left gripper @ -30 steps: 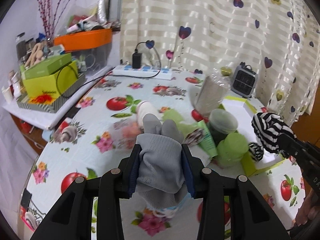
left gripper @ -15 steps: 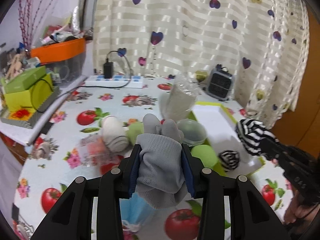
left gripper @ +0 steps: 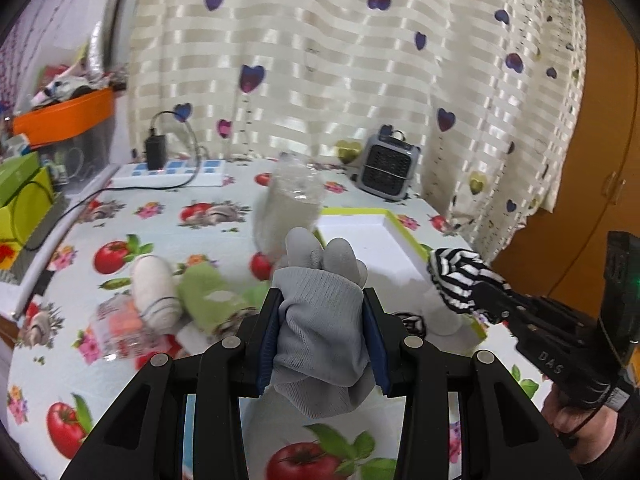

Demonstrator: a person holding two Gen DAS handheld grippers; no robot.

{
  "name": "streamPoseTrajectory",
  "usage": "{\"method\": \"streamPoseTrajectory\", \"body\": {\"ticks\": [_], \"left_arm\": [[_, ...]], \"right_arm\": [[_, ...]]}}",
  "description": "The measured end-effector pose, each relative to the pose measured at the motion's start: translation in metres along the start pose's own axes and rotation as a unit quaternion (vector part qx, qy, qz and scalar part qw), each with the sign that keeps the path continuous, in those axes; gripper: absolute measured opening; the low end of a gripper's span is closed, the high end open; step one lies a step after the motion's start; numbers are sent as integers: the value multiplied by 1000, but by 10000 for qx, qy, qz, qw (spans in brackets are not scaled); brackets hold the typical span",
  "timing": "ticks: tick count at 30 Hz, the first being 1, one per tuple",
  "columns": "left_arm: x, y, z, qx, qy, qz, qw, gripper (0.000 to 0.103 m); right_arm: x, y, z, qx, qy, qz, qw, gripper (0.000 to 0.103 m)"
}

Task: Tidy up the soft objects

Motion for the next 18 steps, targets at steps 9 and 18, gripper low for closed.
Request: {"method": "streamPoseTrajectory", "body": {"ticks": [9,18], "left_arm": [[-12,44,49,435,358,-239,9981,38],[-13,100,70,453,524,-692,9952,38]], "right_arm": [[2,33,30,182,217,-318,9991,13],[-4,65,49,261,239,-524,9980,13]]}}
Point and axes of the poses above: each gripper's, at about its wrist camera, not at the fingertips, and y roughly the way its jaws point, z to its right, x to its underside, the point moved 6 cm from there along y, roughly the way its jaws point, and after that the axes turned 3 degrees about y, right-handed, at the moved point
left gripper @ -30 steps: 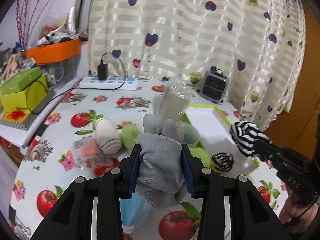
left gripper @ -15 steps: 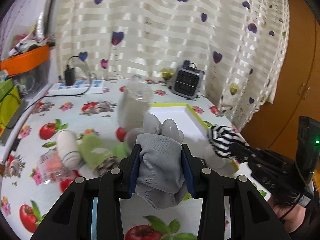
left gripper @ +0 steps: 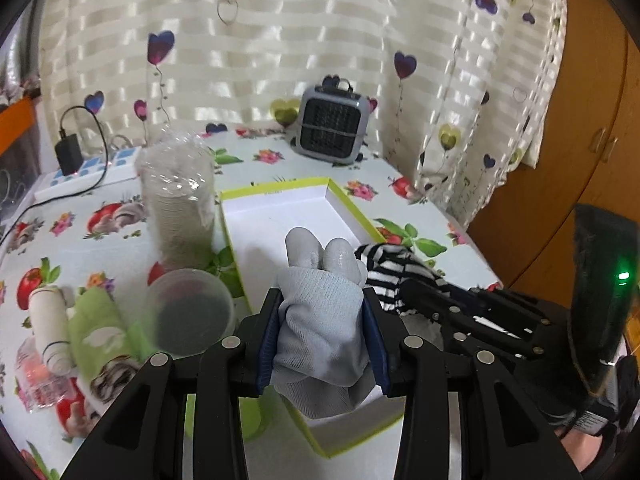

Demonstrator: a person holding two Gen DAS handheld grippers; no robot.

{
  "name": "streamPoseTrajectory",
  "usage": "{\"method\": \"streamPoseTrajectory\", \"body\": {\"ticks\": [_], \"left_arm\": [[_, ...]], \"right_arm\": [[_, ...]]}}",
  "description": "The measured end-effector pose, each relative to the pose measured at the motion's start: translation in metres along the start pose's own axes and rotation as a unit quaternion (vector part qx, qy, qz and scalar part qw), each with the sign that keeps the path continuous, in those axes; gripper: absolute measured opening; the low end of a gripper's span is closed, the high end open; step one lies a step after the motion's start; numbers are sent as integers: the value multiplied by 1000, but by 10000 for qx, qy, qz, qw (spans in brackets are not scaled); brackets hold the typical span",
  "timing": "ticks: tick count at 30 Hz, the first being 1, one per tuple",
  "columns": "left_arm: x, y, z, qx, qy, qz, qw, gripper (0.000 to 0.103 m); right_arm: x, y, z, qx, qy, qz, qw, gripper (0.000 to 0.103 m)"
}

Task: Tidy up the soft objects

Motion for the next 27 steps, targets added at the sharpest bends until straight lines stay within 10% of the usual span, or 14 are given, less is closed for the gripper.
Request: {"method": "streamPoseTrajectory", "body": {"ticks": [20,27], "left_arm": [[-8,50,-3,79,-101,-389,9992,38],[-9,53,-3,136,-141,-394,9990,40]], "right_arm": [[-22,24,9,-62,-24,-42,10000,15],[-28,14,9,-113,-34,153,9998,36]]}}
Point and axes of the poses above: each gripper's, at about its wrist camera, not at the fingertips, and y roughly the way its jaws point, z to its right, x to its underside, the point moved 6 cm from there along y, roughly the way its jaws point, and after that the axes turned 3 degrees about y, right-handed, at the moved point
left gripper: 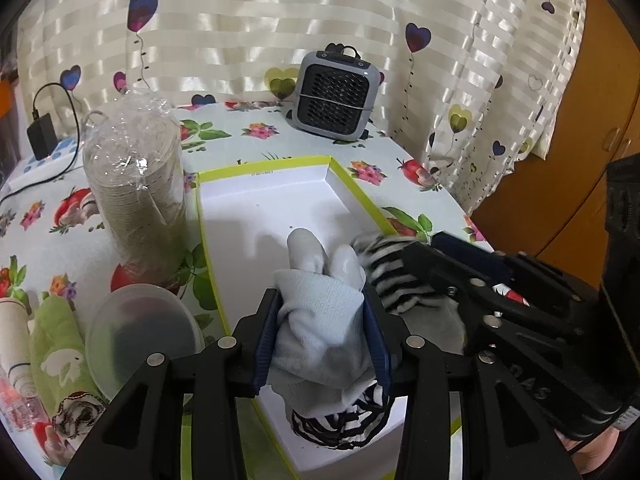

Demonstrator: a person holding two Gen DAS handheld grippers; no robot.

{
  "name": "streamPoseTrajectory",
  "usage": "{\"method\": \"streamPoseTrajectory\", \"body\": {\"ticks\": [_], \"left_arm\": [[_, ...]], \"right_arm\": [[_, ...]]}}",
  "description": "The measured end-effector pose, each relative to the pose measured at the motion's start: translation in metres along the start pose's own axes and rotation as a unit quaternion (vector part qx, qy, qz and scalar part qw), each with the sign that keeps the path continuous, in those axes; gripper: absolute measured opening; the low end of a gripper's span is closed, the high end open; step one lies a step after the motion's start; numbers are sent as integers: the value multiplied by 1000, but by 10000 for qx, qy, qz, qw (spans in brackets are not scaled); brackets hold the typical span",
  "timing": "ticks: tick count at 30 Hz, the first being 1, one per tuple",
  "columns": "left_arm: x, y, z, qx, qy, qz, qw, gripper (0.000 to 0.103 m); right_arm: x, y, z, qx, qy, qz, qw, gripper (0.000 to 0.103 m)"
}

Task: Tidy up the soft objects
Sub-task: 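Lower both grippers into the box and open them to drop the sock and cloth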

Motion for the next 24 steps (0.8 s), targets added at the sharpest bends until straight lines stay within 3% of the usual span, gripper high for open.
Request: {"method": "streamPoseTrajectory", "body": {"ticks": [15,24], "left_arm": [[3,-22,0,-138,78,187,9997,40],[13,-50,2,-180,112,338,9992,40]], "right_arm": [[19,-31,3,204,145,16,9997,39],[43,-21,-7,75,17,-450,9990,39]]}}
Point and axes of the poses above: each gripper's, at about its wrist camera, not at the fingertips, and y roughly the way its jaws point, z to its right, x to its underside, the point moved 6 cm from there along y, roughly the way its jaws point, and after that the axes turned 3 degrees about y, right-handed, at the moved point
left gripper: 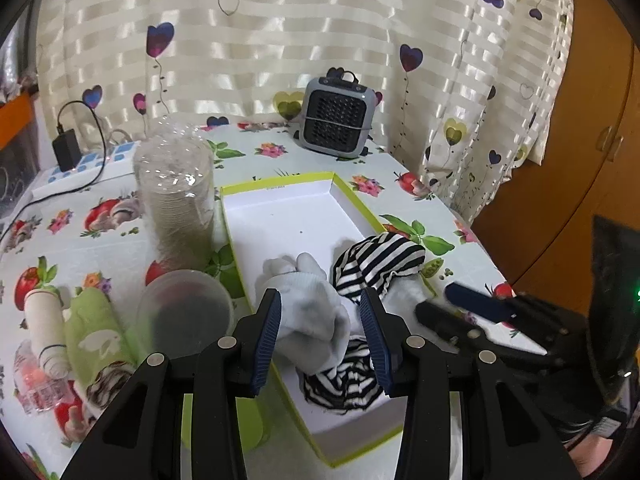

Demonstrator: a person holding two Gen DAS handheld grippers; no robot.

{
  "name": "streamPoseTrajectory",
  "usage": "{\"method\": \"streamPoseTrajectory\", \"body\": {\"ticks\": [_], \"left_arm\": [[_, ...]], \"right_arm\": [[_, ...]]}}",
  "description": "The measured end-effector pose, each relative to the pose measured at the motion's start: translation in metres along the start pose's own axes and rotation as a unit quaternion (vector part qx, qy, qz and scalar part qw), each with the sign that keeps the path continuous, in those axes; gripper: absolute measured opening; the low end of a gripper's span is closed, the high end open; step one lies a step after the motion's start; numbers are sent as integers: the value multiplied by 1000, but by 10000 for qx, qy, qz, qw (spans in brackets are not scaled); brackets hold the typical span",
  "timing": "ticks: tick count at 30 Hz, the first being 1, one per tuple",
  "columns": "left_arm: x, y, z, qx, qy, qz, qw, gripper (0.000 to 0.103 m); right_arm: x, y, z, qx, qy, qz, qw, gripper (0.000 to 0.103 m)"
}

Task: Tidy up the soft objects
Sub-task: 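Lower both grippers into the box and open them to drop the sock and cloth, then withdraw both grippers from the box toward the pile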

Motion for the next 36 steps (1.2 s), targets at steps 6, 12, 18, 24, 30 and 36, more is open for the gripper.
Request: {"method": "streamPoseTrajectory", "body": {"ticks": [6,12,18,24,30,36], "left_arm": [[5,-19,1,-28,55,103,9999,40],[14,-34,-3,-71,18,189,9998,40],[24,-52,-8,-188,38,286,9994,40],[33,-69,-18,-305,-42,378,9988,40],[42,-81,-34,-444,-206,428,9979,40],[57,-90,-54,-588,-400,400,9967,40]], "right_arm": [[12,-13,-15,-101,-180,-17,9998,39],[13,-32,-28,-90,-300,142,9994,39],[12,-50,-42,-97,-355,334,9988,39],[13,-59,-54,-186,-404,433,9981,39],[20,-61,-65,-245,-512,435,9974,42],[24,-64,-74,-346,-463,426,9974,42]]}}
Point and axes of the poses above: each gripper's, at about its wrist camera, not at the fingertips, and y roughly the way its jaws point, z to its right, x to its underside, the point moved 6 cm from there along y, roughly the way its jaws point, and after that the axes turned 3 degrees about y, right-handed, at the moved point
